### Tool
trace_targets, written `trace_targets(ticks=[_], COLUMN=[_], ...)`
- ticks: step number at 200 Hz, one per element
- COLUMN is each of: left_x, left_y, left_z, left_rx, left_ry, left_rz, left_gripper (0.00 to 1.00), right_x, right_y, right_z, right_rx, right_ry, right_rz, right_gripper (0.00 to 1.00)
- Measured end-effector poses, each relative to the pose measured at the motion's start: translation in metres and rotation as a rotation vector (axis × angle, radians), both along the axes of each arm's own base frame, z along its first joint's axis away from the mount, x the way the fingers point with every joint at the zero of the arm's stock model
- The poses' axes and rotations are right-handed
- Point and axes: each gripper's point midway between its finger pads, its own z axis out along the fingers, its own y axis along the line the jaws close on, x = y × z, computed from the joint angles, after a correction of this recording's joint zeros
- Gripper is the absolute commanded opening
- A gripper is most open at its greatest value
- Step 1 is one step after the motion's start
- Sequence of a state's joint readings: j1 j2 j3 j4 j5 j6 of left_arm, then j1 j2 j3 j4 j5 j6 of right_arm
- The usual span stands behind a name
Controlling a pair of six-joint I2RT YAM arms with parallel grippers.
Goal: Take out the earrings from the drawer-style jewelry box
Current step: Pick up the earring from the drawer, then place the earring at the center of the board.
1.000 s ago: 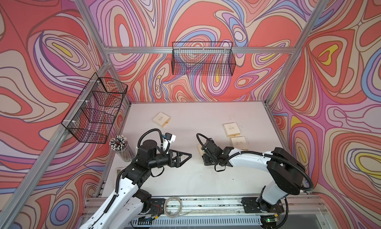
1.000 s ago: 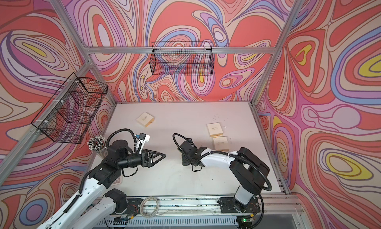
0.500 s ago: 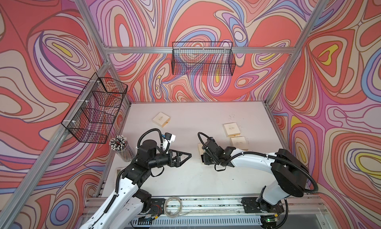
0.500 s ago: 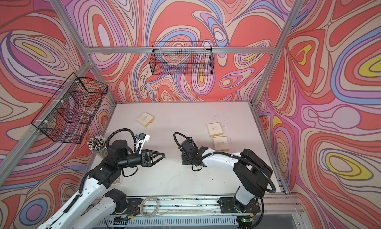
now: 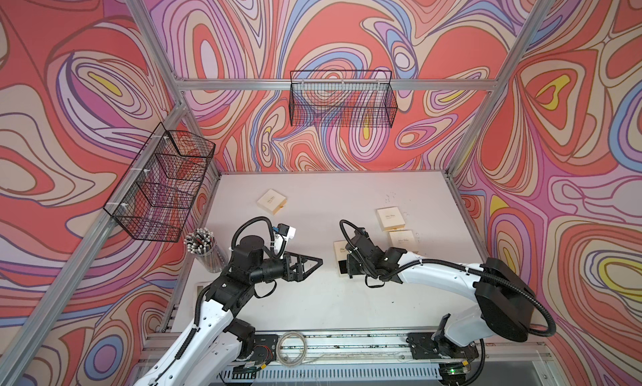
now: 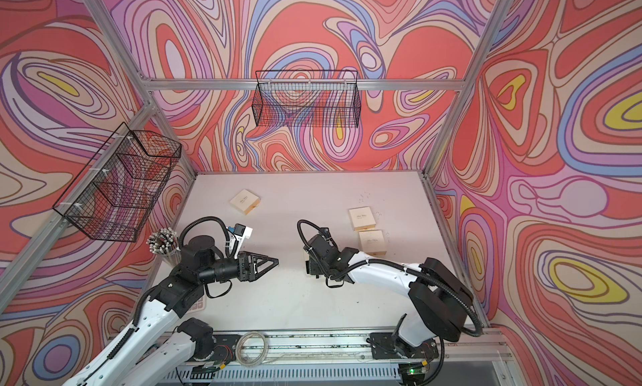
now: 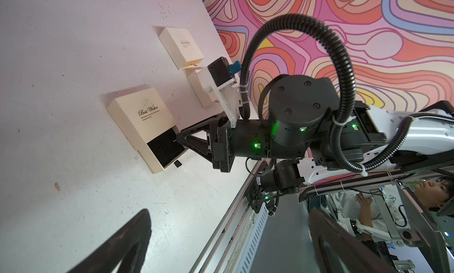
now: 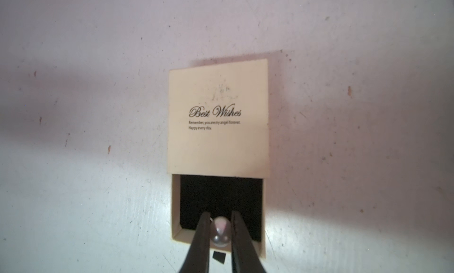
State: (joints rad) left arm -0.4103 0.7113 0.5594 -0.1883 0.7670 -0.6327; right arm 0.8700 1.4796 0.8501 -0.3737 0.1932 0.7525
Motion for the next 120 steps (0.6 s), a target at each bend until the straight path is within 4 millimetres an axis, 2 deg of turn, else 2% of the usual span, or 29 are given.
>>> trace_targets(ticks=[23, 67, 120], left_x=[0.0, 0.002, 0.009], left_y=[0.0, -0.001, -0.006], left_z=[0.0, 0.002, 0.009], left_rx=[0.0, -0.015, -0.086], left_ry=[0.0, 0.01, 0.038], left_rz=[0.0, 0.003, 0.021], left_gripper=[1.0, 1.0, 1.0], right_x=[0.003, 0.007, -0.002], right_y=[-0.025, -0.086, -0.15], right_z=[0.005, 0.013, 0.009], right_rx=[0.023, 0.069, 0.084], right_ry=[-0.01, -0.027, -0.009], right_rz=[-0.063, -0.231, -0.42], right_gripper=[0.03, 0.02, 0.02])
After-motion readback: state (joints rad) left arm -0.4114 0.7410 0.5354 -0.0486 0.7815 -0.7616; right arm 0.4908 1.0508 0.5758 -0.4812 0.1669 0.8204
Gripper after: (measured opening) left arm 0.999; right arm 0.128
